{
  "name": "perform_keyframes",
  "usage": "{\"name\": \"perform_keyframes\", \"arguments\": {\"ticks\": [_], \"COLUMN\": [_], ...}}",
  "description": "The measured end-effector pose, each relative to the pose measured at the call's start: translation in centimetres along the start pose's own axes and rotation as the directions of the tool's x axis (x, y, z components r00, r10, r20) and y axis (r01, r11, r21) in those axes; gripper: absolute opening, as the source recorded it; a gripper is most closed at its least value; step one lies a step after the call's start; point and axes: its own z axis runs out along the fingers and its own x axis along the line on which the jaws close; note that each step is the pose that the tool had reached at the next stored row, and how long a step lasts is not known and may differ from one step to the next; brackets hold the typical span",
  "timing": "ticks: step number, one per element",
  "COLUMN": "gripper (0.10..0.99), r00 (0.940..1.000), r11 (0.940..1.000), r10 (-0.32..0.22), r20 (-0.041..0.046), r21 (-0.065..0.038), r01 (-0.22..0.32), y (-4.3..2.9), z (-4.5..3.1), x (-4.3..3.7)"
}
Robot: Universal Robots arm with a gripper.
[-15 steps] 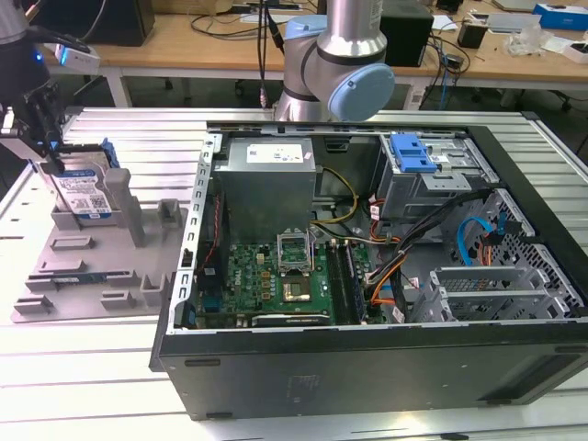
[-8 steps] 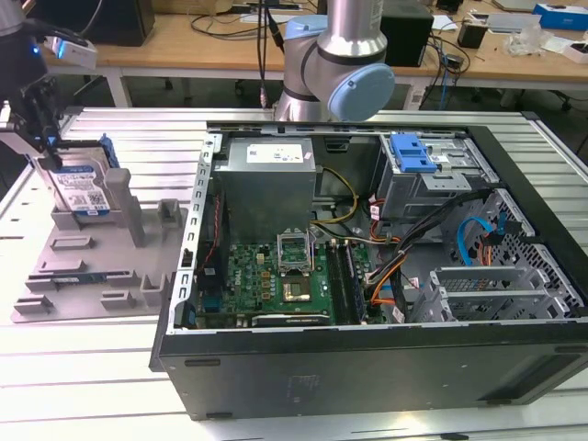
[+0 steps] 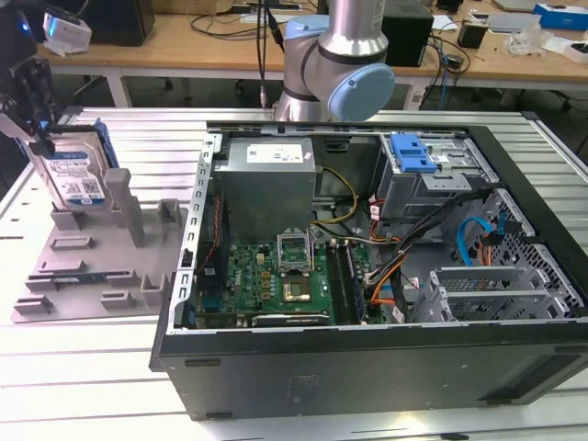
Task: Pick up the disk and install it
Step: 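Pick up the disk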
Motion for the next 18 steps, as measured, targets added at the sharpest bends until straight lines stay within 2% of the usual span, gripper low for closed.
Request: {"name": "perform_keyframes", "arguments": {"ticks": [5, 11, 13, 18], "gripper": [0.369, 0.369, 0.369, 0.369], "r00": [1.0, 1.0, 1.0, 1.0], "r11": [1.0, 1.0, 1.0, 1.0], "r10": [0.0, 0.0, 0.0, 0.0], "r20": [0.0, 0.0, 0.0, 0.0], "r21": [0.0, 0.0, 0.0, 0.0], "r01": [0.0, 0.0, 0.0, 0.0], "y": [0.05, 0.08, 0.1, 0.14], "z": [-3.14, -5.11, -6.19, -8.03], "x": [0.05, 0.08, 0.1, 0.13]}}
